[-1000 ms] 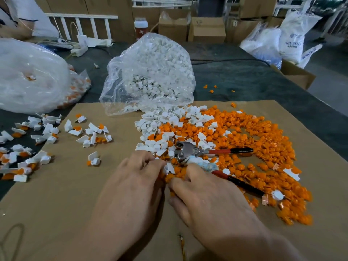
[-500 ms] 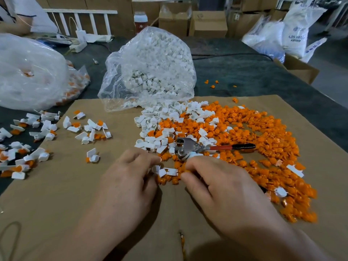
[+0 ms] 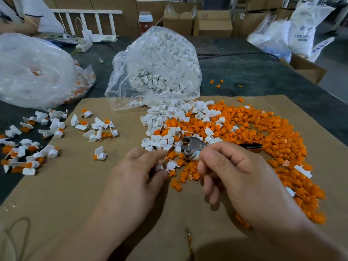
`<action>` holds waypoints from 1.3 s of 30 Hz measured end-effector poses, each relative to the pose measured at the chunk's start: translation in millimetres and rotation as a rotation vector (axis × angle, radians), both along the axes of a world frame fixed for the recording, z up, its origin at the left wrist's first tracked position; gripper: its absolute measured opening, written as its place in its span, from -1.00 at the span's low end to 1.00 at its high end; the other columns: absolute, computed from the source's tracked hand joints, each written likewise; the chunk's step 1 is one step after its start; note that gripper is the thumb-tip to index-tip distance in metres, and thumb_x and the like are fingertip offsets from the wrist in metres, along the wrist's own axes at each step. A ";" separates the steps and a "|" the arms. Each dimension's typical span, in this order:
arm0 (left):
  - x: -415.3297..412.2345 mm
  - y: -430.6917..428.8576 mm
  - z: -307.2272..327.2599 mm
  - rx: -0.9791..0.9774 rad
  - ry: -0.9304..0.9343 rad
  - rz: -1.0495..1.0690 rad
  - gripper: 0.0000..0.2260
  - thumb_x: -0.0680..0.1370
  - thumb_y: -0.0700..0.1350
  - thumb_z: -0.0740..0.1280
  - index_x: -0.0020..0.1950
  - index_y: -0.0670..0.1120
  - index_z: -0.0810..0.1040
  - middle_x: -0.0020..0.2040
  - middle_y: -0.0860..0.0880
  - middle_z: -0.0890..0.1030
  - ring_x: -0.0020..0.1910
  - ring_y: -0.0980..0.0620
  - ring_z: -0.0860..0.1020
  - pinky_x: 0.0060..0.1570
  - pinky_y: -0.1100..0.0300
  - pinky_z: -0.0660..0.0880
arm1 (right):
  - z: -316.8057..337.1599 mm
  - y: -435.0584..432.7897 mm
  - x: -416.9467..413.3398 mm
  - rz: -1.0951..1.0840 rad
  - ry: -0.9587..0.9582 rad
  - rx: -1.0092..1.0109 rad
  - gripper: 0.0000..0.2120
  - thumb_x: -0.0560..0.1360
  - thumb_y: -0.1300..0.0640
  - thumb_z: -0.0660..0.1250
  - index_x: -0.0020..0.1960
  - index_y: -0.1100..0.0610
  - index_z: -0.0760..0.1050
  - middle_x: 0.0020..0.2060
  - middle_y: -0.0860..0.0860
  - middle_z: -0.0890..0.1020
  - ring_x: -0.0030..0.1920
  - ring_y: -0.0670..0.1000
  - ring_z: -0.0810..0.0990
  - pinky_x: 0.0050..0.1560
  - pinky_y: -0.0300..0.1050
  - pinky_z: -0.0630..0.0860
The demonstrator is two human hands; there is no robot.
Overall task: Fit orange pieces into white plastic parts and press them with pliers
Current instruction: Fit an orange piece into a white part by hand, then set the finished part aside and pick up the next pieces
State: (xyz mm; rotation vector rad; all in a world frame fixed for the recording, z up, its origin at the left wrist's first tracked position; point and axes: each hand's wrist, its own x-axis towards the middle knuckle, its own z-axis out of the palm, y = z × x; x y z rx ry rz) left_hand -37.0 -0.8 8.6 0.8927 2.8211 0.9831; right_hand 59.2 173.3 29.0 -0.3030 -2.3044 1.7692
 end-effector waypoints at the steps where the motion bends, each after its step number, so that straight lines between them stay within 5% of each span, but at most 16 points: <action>1: 0.1 -0.6 1.6 0.050 -0.048 0.024 -0.79 0.58 0.06 0.30 0.18 0.31 0.54 0.05 0.28 0.46 0.07 0.45 0.37 -0.07 0.58 0.28 | 0.1 1.0 -0.5 0.010 -0.001 -0.045 -0.69 0.49 -0.18 0.24 -0.13 0.04 0.58 -0.40 0.08 0.63 -0.44 0.07 0.59 -0.42 -0.05 0.58; 3: 0.1 -2.6 3.1 0.196 -0.141 0.108 -0.89 0.56 0.07 0.32 -0.02 0.30 0.59 -0.05 0.27 0.56 0.00 0.50 0.42 -0.13 0.47 0.33 | 1.7 2.8 -1.5 0.042 -0.009 -0.170 -0.71 0.44 -0.14 0.31 -0.13 0.09 0.61 -0.38 0.12 0.64 -0.46 0.09 0.57 -0.42 -0.06 0.55; 6: -0.1 -2.2 3.2 0.496 -0.390 0.190 -0.86 0.50 -0.02 0.46 -0.03 0.24 0.62 -0.21 0.12 0.71 -0.24 0.20 0.65 -0.21 0.18 0.49 | 4.5 5.5 -1.1 0.089 -0.003 -0.341 -0.74 0.39 -0.05 0.39 -0.16 0.16 0.60 -0.41 0.12 0.60 -0.50 0.04 0.52 -0.49 -0.11 0.47; 9: 1.8 -0.6 4.9 0.747 -0.682 0.159 -0.71 0.19 0.01 0.56 -0.13 0.04 0.67 -0.16 -0.12 0.74 -0.15 -0.05 0.73 -0.09 -0.02 0.64 | 6.1 5.5 -0.3 0.105 0.011 -0.397 -0.75 0.38 -0.02 0.43 -0.15 0.17 0.57 -0.44 0.09 0.55 -0.54 0.00 0.45 -0.55 -0.18 0.40; 12: 2.7 -1.2 3.8 0.749 -0.630 0.160 -0.64 0.15 0.15 0.55 -0.13 0.04 0.67 -0.16 -0.10 0.74 -0.15 -0.05 0.73 0.01 -0.17 0.62 | 8.4 8.8 0.1 0.025 0.060 -0.506 -0.75 0.33 0.00 0.45 -0.15 0.15 0.52 -0.42 0.07 0.50 -0.56 -0.05 0.39 -0.61 -0.24 0.32; 16: 2.0 -2.1 4.7 0.621 -0.385 0.206 -0.61 0.20 0.30 0.45 -0.17 0.06 0.63 -0.40 0.08 0.61 -0.42 0.15 0.55 -0.30 0.05 0.49 | 12.0 24.1 -0.2 -0.143 0.195 -0.633 -0.90 0.46 0.07 0.38 -0.16 0.09 0.51 -0.32 0.04 0.48 -0.48 -0.08 0.37 -0.57 -0.26 0.32; 20: 2.8 -0.1 6.0 0.737 -0.521 0.150 -0.62 0.18 0.21 0.47 -0.22 -0.06 0.63 -0.41 -0.04 0.56 -0.42 0.07 0.51 -0.39 0.18 0.50 | 13.1 34.3 -0.9 -0.199 0.272 -0.686 -0.93 0.52 0.14 0.31 -0.10 0.09 0.57 -0.28 0.05 0.53 -0.42 -0.06 0.46 -0.51 -0.23 0.39; 27: 12.8 4.6 8.3 0.655 -0.552 0.119 -0.72 0.20 0.16 0.46 -0.21 0.03 0.63 -0.40 -0.03 0.59 -0.42 0.07 0.54 -0.37 0.19 0.48 | 1.4 14.5 2.6 0.004 0.156 -0.088 -0.88 0.54 0.07 0.36 0.03 -0.12 0.58 -0.34 0.09 0.63 -0.42 0.03 0.59 -0.39 -0.18 0.55; 33: 11.4 5.5 7.6 0.773 -0.633 0.098 -0.71 0.19 0.04 0.48 -0.13 0.02 0.68 -0.37 -0.09 0.59 -0.41 0.02 0.55 -0.40 0.16 0.54 | -3.7 7.1 3.9 0.059 0.138 -0.011 -0.86 0.51 0.05 0.37 0.03 -0.15 0.58 -0.35 0.06 0.64 -0.41 0.00 0.62 -0.41 -0.04 0.61; 36: 10.4 7.0 6.9 0.858 -0.784 0.049 -0.69 0.23 -0.06 0.48 -0.03 0.01 0.73 -0.35 -0.08 0.57 -0.41 0.04 0.54 -0.45 0.25 0.51 | 0.1 11.7 2.5 0.026 0.186 -0.128 -0.87 0.50 0.05 0.37 0.04 -0.08 0.61 -0.34 0.10 0.64 -0.40 0.04 0.60 -0.41 -0.07 0.58; 39: 7.8 6.2 5.0 0.913 -0.870 0.041 -0.76 0.29 -0.15 0.42 -0.06 -0.06 0.74 -0.38 -0.09 0.56 -0.42 0.06 0.54 -0.49 0.27 0.50 | 8.3 21.8 -0.5 -0.019 0.262 -0.546 -0.87 0.46 0.18 0.37 -0.02 0.07 0.64 -0.30 0.11 0.60 -0.39 0.00 0.54 -0.45 -0.16 0.49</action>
